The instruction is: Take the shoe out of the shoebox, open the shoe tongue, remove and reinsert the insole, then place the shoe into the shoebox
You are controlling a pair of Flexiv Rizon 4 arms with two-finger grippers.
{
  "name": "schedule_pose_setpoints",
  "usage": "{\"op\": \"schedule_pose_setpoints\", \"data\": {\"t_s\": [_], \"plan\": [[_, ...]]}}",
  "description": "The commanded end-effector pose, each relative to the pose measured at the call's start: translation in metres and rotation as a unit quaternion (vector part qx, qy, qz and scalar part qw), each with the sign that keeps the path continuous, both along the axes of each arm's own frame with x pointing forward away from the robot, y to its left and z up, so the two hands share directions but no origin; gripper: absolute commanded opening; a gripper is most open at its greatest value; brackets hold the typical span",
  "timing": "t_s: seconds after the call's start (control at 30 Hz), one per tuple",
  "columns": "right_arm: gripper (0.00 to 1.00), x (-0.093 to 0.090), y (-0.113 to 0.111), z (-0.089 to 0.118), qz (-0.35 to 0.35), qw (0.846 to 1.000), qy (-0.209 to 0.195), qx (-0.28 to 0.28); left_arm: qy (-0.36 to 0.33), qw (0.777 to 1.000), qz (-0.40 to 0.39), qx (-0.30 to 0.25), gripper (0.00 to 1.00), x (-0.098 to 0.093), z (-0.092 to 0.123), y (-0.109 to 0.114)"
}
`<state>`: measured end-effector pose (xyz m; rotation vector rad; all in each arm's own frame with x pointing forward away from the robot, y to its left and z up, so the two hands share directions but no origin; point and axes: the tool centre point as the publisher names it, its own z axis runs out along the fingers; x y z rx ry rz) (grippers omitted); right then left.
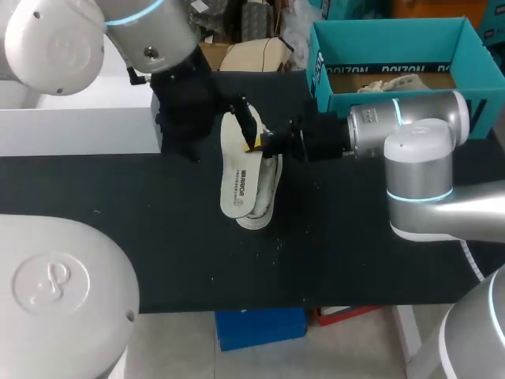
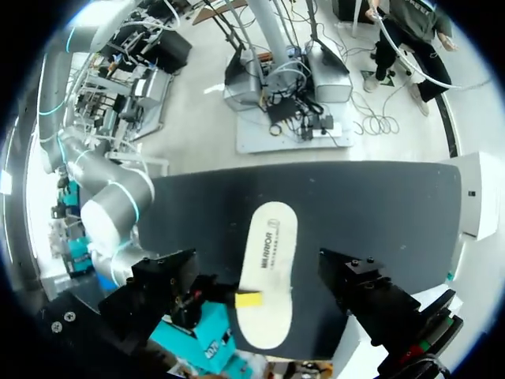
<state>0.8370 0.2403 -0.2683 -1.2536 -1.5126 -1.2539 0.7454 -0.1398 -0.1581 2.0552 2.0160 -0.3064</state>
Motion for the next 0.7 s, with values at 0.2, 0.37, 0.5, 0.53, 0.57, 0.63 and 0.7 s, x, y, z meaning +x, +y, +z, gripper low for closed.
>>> {"op": "schedule_pose_setpoints", "data": {"t_s": [0.2,0.37,0.5,0.53,0.57,0.63,0.7], "plan": [[0.0,-0.001,0.001,0.0,-0.002,1.0,0.0,0.0,-0.036,0.993,-0.006,0.109,1.0,-0.015,-0.003,-0.005],[0.0,-0.001,0.001,0.0,-0.002,1.0,0.0,0.0,-0.048,0.994,0.002,0.094,1.0,-0.015,-0.008,-0.005],[0.0,-0.001,0.001,0.0,-0.002,1.0,0.0,0.0,-0.063,0.995,0.002,0.078,1.0,-0.015,-0.01,-0.005],[0.0,-0.001,0.001,0.0,-0.002,1.0,0.0,0.0,-0.065,0.995,0.001,0.073,1.0,-0.014,-0.011,-0.006],[0.0,-0.001,0.001,0.0,-0.002,1.0,0.0,0.0,-0.065,0.995,0.002,0.073,1.0,-0.013,-0.012,-0.007],[0.0,-0.001,0.001,0.0,-0.002,1.0,0.0,0.0,-0.07,0.995,-0.002,0.074,1.0,-0.011,-0.015,-0.01],[0.0,-0.001,0.001,0.0,-0.002,1.0,0.0,0.0,-0.073,0.995,-0.004,0.075,1.0,-0.008,-0.016,-0.011]]}}
